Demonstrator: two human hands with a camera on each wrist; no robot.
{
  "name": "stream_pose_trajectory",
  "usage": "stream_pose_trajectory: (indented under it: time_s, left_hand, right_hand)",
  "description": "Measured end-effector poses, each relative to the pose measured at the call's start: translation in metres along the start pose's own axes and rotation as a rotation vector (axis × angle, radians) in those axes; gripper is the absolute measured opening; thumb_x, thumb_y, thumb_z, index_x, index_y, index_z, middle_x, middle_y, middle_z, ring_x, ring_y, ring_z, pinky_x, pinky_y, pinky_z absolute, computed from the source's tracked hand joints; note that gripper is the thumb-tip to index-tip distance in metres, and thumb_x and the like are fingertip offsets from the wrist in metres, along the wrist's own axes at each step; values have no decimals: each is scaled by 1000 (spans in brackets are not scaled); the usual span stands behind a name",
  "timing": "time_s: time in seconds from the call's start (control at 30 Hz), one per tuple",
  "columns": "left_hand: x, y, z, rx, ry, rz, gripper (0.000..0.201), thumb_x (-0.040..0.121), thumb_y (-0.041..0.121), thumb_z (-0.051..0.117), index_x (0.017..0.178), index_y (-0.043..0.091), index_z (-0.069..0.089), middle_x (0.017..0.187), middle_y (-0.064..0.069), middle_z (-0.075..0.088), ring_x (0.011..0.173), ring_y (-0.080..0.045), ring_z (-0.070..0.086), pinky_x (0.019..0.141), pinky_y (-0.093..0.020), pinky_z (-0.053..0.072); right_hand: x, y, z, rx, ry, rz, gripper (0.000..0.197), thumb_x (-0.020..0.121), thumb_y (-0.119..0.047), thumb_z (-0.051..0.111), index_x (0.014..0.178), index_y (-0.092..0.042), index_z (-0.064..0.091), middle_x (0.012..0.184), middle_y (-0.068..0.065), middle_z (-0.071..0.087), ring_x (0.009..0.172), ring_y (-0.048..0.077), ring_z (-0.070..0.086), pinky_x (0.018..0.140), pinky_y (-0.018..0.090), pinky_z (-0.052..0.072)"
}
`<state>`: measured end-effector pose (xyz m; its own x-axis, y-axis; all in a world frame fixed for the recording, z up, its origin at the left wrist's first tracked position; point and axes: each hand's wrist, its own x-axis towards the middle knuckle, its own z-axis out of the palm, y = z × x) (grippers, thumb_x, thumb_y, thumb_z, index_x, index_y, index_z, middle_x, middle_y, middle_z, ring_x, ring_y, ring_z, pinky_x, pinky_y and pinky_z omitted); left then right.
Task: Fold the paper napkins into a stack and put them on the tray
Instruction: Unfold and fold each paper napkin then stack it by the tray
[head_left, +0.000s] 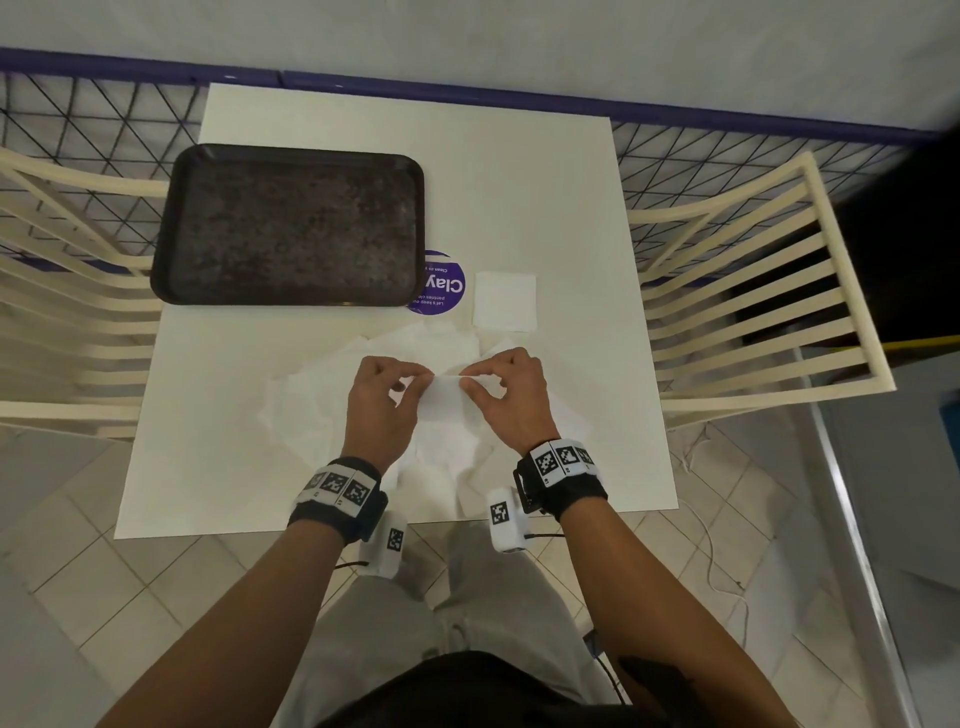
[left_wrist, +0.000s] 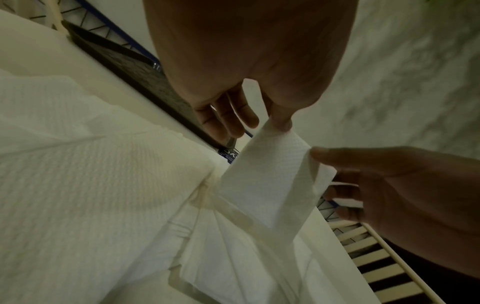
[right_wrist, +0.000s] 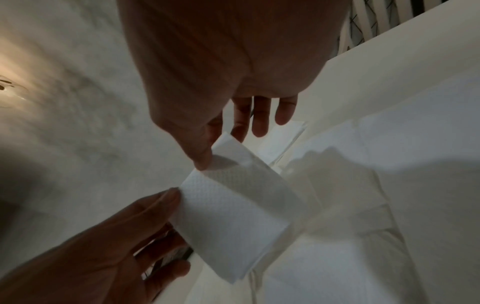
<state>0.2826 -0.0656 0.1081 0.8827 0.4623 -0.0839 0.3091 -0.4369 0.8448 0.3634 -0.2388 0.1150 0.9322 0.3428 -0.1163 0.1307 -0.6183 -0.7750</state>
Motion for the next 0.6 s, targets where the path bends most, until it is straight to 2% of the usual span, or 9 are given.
stream_pose_trajectory:
  time_s: [0.07,0.13,0.23,0.33,0.4,0.53,0.6]
  left_hand:
    - [0,-1,2,30,-24,64,9,97,22,72,103,17,77,112,-1,60,90,-15,62,73,-16,46]
    - [-2,-1,3,33,-46,115,8,98,22,70,102,18,75,111,1,62,91,-11,62,73,-18,47]
    - [-4,2,4,-27,-30,109,6,100,19,68,101,18,73,106,5,68,92,-10,64,74,-22,49]
    - [-5,3,1,-70,-29,56,8,104,18,62,101,21,69,99,8,71,90,-7,64,76,-17,46]
    - [-4,2,-2,-82,-21,17,9,106,20,58,101,23,65,95,9,70,87,-6,62,75,-13,45]
    - [-3,1,-6,-74,-2,-38,9,107,24,55,105,21,63,95,5,69,84,-4,61,70,-5,40]
    - [-3,2,-4,-77,-1,-64,12,108,24,53,109,19,64,96,2,69,83,-6,61,69,-9,41]
  right_hand:
    - [0,-6,2,-78,-26,-11,17,84,-53,72,98,-43,74,112,-11,55,112,14,46,96,40,37]
    - [0,-15,4,-111,-45,-31,17,85,-55,71,95,-41,73,110,-14,58,110,13,48,93,40,34]
    - [0,-23,8,-84,-69,-38,7,89,-47,70,90,-40,70,100,-15,65,101,12,54,94,47,38]
    - [1,-20,5,-12,-68,-3,5,89,-45,67,85,-43,65,95,-18,70,95,8,61,96,50,43]
    - [3,-15,1,51,-48,34,5,89,-42,66,87,-38,69,93,-18,73,88,7,65,92,47,49]
    - [3,-10,-9,190,-42,127,8,93,-22,69,91,-26,76,79,-5,71,74,14,64,83,38,56]
    - [3,-10,-9,230,-53,165,11,94,-18,68,90,-26,76,75,-4,69,68,13,62,81,36,57]
